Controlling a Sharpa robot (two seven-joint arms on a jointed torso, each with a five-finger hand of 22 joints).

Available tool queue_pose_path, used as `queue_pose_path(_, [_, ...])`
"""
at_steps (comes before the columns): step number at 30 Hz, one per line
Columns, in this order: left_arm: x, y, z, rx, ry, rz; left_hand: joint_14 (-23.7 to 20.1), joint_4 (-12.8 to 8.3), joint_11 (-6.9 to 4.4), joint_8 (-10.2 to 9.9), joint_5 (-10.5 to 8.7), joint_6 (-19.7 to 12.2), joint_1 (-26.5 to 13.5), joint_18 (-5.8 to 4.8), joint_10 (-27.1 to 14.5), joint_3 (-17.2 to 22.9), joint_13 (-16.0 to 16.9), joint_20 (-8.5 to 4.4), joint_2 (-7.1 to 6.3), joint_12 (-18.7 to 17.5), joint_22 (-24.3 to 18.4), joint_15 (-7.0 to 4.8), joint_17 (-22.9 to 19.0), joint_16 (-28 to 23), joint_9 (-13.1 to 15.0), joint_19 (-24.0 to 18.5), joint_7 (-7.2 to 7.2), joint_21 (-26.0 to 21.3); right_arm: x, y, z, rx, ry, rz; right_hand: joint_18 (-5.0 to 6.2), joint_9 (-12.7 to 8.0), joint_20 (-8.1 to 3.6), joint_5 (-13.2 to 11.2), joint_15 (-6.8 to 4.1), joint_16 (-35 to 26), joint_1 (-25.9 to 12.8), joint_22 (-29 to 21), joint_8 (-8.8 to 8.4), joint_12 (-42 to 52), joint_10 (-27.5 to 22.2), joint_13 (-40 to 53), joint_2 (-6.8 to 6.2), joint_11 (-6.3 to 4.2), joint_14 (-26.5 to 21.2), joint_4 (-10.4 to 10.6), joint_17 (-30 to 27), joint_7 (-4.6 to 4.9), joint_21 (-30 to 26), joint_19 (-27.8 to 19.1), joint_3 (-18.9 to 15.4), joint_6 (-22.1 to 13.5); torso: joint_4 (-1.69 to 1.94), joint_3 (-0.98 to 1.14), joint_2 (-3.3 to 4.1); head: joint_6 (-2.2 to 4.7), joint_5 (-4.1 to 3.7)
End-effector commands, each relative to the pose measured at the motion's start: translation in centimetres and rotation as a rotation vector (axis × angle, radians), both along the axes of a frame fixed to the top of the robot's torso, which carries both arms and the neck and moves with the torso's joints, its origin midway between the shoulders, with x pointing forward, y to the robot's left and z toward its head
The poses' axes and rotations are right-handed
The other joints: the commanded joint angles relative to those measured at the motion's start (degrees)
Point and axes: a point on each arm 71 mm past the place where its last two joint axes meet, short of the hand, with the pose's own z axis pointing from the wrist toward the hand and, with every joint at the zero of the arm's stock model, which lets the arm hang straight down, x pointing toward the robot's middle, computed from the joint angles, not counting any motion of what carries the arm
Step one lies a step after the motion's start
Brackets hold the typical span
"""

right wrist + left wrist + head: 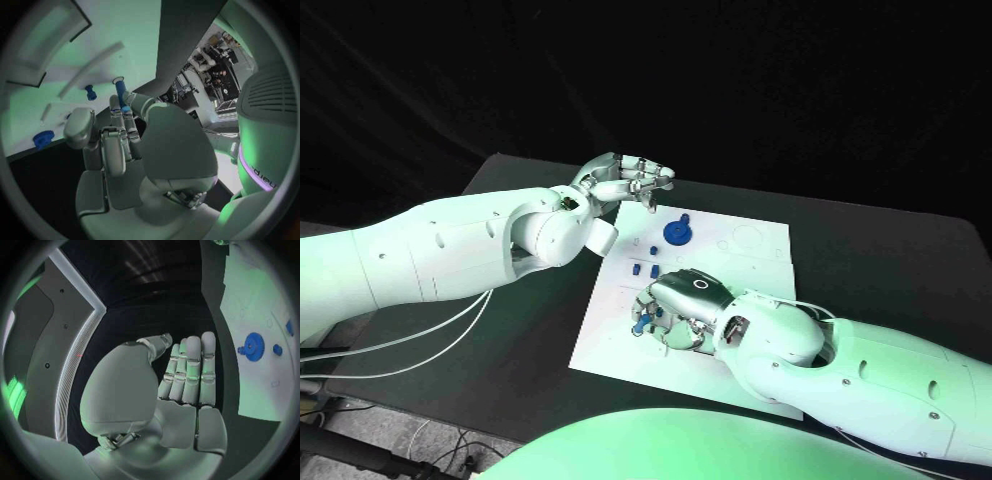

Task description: Assemble the parts on the task board

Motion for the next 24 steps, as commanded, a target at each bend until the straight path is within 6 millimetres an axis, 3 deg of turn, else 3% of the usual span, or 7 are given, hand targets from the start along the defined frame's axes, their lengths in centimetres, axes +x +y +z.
queue_pose_path(1, [-0.1,-0.2,0.1,-0.010,-0.003,-0.017,-0.56,0.20,-0.20,0.21,-0.02,-0.37,-0.19,0.81,-0.37,-0.04,0.08,0.20,0.44,0.30,-0.07,-0.01,-0.08,-0.24,-0.09,0.19,0.03,-0.35,-0.1,0.1,-0.3,-0.043,-0.023,0.005,-0.69,1.70,-0.06,0.30,-0.21,0.13,-0.34,-0.09,0.40,-0.07,1.82,0.08,0.53,-1.97,3.94,-0.25,5.05,0.23,-0.34,-0.26,0.23,0.17,0.05,-0.06,-0.04,-0.08,-0.01])
queue_pose_path(19, [0.0,-0.2,0.1,-0.009,-0.002,-0.017,-0.60,0.21,-0.20,0.37,-0.03,-0.46,-0.16,0.81,-0.53,-0.07,0.14,0.20,0.46,0.58,-0.10,-0.01,-0.11,-0.26,-0.11,0.19,0.03,-0.40,-0.6,1.0,-1.2,-0.104,-0.032,0.040,-0.68,1.77,-0.05,0.36,-0.20,0.13,-0.43,-0.12,0.40,-0.15,1.81,0.12,0.42,-1.95,3.93,-0.34,5.03,0.24,-0.43,-0.33,0.24,0.07,0.05,-0.09,-0.05,-0.08,0.09])
queue_pose_path(24, [0.0,-0.2,0.1,-0.010,-0.002,-0.017,-0.60,0.21,-0.20,0.37,-0.03,-0.46,-0.16,0.81,-0.53,-0.07,0.14,0.20,0.46,0.58,-0.10,-0.01,-0.11,-0.26,-0.11,0.19,0.03,-0.40,-0.8,1.4,-1.2,-0.105,-0.035,0.051,-0.60,1.64,0.13,0.44,0.12,0.15,-1.55,-0.48,-0.34,-0.82,0.95,0.14,-0.36,-1.57,3.93,-0.18,5.08,0.68,-1.03,-0.71,-0.03,-1.35,0.04,-0.09,-0.08,-0.08,0.04])
